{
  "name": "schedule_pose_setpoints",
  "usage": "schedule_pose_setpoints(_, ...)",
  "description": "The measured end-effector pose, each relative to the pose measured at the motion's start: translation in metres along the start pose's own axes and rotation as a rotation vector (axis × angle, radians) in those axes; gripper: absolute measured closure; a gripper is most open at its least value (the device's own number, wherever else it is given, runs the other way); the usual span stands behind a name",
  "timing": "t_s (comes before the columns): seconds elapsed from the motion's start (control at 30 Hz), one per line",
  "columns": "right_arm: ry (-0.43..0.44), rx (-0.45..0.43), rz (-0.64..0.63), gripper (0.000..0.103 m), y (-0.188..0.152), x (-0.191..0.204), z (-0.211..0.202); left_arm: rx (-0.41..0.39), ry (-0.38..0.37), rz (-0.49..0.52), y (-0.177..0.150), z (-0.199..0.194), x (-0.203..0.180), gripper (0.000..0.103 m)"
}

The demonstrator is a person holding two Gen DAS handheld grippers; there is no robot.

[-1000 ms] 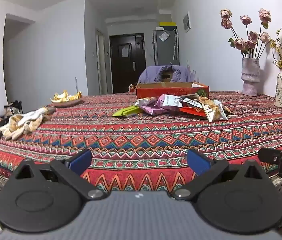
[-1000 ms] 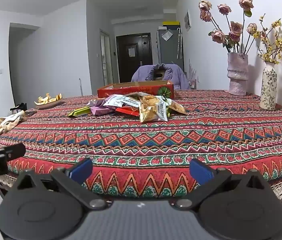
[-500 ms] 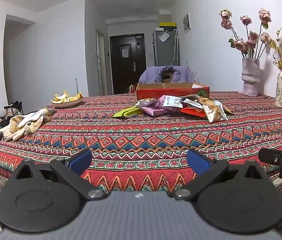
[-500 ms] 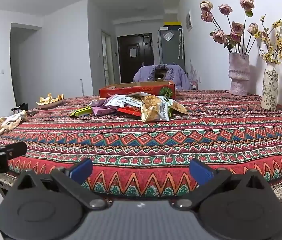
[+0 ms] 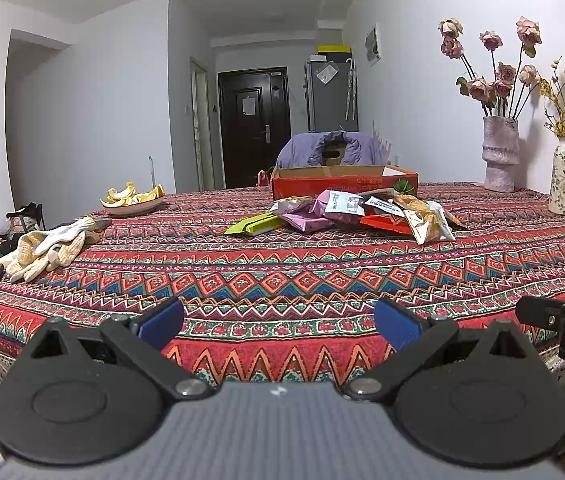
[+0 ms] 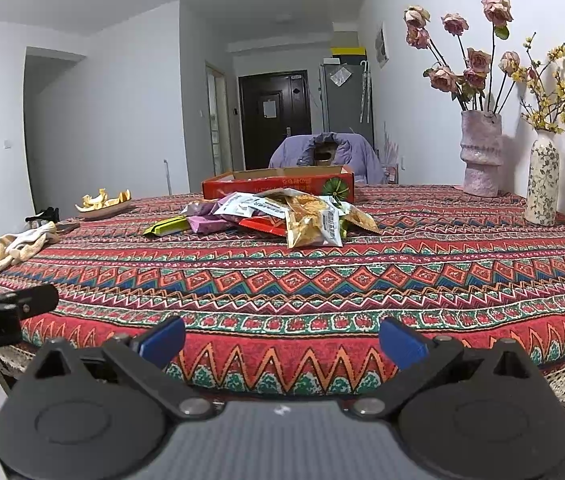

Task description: Organize snacks

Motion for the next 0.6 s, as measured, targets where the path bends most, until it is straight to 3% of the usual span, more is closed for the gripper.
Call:
schedule_pose_setpoints(0.43, -0.001, -0.019, -0.005, 0.000, 0.0074, 0.0010, -0.0009, -0.002, 0.002, -0.010, 0.0034, 0.0001, 0.0033, 0.000)
schedule_pose_setpoints(0.6, 0.006, 0.015, -0.007, 0.000, -0.0018, 0.0025, 0.0025, 0.005, -0.006, -0.013, 0.0019, -0.0001, 0.0012, 0.000)
Point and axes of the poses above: each gripper's, at about its wrist camera, not at the fingertips, and z roughly the way its jaws point, x to its left, y to its top, the point moved 9 cm from there along z, roughly the way its jaws point, and after that the axes turned 10 degrees about -x, right-handed, at the moved point
